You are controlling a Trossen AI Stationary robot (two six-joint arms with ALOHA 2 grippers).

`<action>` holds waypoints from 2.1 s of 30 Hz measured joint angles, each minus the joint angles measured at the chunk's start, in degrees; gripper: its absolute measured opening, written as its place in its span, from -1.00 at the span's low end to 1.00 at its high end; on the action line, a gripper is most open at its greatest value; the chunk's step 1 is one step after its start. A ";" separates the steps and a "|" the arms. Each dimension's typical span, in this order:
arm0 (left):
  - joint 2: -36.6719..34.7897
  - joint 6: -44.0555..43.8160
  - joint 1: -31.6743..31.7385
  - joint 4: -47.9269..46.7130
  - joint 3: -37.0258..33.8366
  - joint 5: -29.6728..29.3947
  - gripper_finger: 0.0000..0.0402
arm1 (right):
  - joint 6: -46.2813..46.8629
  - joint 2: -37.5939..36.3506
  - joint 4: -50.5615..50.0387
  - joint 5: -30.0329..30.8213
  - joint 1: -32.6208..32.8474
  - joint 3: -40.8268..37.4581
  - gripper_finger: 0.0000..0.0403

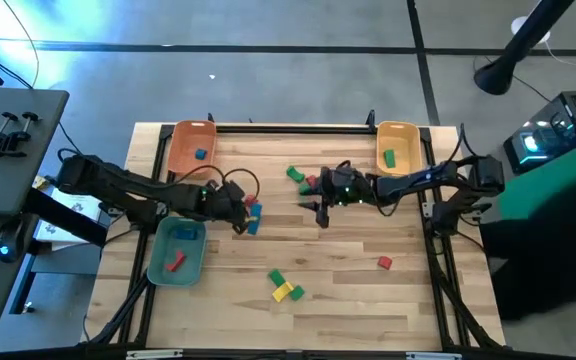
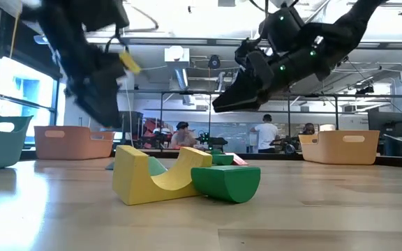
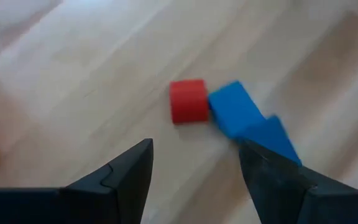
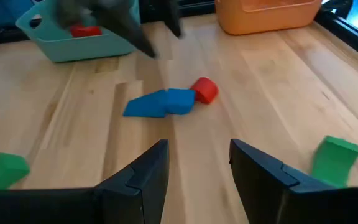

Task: Sort blocks by size
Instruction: Put the red half circle block into the orange bin

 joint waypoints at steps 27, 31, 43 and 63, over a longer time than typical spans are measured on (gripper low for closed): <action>4.67 12.37 11.75 23.03 -9.33 5.58 0.27 | 3.41 -0.02 0.97 10.80 7.18 0.00 -0.18; 6.09 10.98 11.77 23.16 -9.17 4.95 0.27 | 3.58 -0.02 0.60 10.81 7.18 0.00 -0.18; 3.30 6.07 11.26 16.95 -7.82 -2.15 0.27 | 3.29 -0.04 -0.50 10.81 7.18 0.00 -0.18; 13.30 3.92 10.66 26.86 -9.00 -1.92 -0.11 | 3.44 -0.04 -0.46 10.79 7.18 0.00 -0.18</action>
